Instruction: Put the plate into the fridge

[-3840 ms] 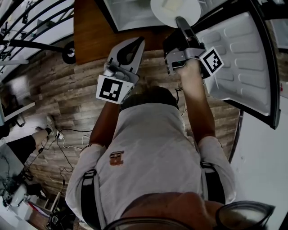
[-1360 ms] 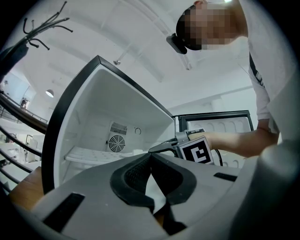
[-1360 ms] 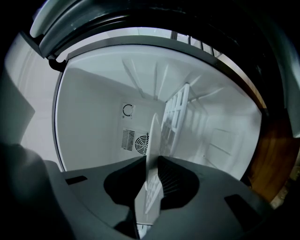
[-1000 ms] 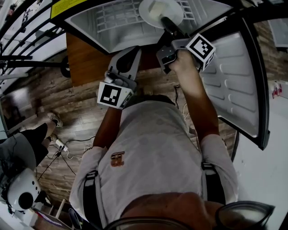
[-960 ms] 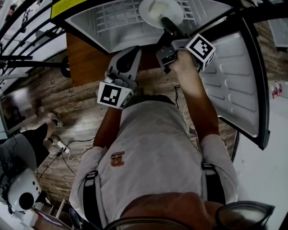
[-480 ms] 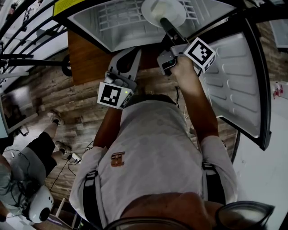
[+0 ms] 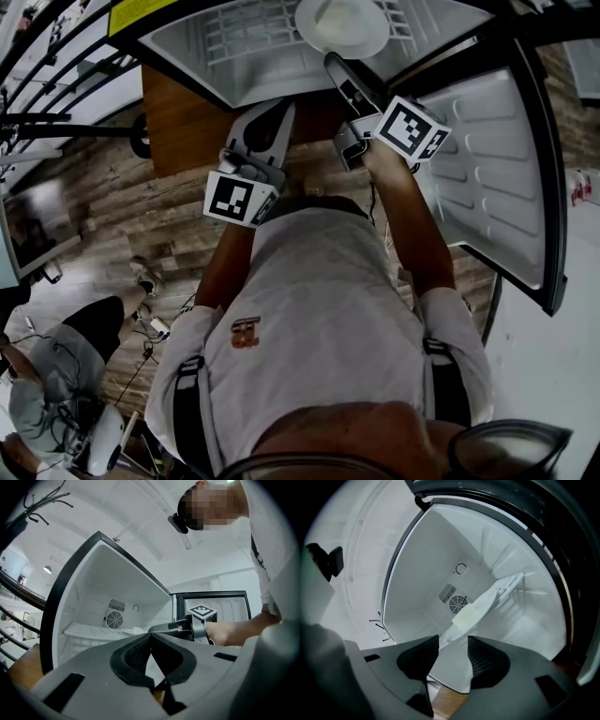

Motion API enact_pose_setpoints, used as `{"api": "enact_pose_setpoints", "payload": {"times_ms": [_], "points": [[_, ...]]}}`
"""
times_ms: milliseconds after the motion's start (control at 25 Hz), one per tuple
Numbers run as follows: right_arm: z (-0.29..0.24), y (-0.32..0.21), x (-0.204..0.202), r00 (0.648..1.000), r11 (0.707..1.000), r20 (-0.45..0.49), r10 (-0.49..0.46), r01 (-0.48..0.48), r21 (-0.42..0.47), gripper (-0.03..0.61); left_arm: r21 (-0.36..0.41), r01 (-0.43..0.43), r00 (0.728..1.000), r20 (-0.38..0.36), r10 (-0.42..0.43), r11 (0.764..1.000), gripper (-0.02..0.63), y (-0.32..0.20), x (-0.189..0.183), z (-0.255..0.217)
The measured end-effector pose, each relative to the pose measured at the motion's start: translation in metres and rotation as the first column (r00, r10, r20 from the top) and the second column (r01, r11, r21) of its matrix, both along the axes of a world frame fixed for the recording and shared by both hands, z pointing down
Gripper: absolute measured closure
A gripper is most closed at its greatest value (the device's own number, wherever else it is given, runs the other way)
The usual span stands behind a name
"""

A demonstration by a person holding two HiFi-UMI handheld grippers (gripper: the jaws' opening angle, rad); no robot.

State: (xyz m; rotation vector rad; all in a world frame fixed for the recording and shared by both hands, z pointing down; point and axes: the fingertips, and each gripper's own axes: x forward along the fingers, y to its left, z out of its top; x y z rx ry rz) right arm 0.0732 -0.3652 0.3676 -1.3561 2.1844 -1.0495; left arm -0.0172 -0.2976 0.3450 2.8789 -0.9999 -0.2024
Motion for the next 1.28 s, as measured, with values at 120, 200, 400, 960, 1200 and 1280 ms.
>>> {"api": "enact_pose_setpoints", "payload": {"times_ms": [120, 200, 400, 960, 1200, 1280], "points": [[0.006, 0.006, 0.004, 0.996, 1.0, -0.086, 0.017, -0.016, 0.016, 0.399, -0.003, -0.001, 1.0, 0.003, 0.001, 1.0, 0.595, -0.001, 0.0, 0.001], [0.009, 0.008, 0.006, 0.991, 0.999, -0.13, 0.025, -0.022, 0.025, 0.404, -0.005, -0.003, 1.0, 0.004, 0.003, 1.0, 0.595, -0.002, 0.0, 0.002], [0.007, 0.009, 0.012, 0.972, 0.997, -0.226, 0.058, -0.044, 0.066, 0.476, -0.009, -0.012, 1.0, 0.007, 0.012, 1.0, 0.595, -0.003, 0.004, 0.005], [0.005, -0.006, 0.014, 0.951, 0.994, -0.3, 0.071, -0.042, 0.1, 0.497, -0.007, -0.022, 1.0, 0.021, 0.022, 1.0, 0.595, -0.009, 0.006, 0.005], [0.008, -0.011, 0.016, 0.903, 0.992, -0.423, 0.073, -0.023, 0.123, 0.497, -0.004, -0.026, 0.999, 0.03, 0.026, 1.0, 0.595, -0.01, 0.007, 0.004], [0.01, -0.011, 0.013, 0.876, 0.992, -0.478, 0.061, 0.001, 0.129, 0.497, -0.005, -0.027, 0.999, 0.035, 0.027, 1.0, 0.595, -0.01, 0.007, 0.004]]}}
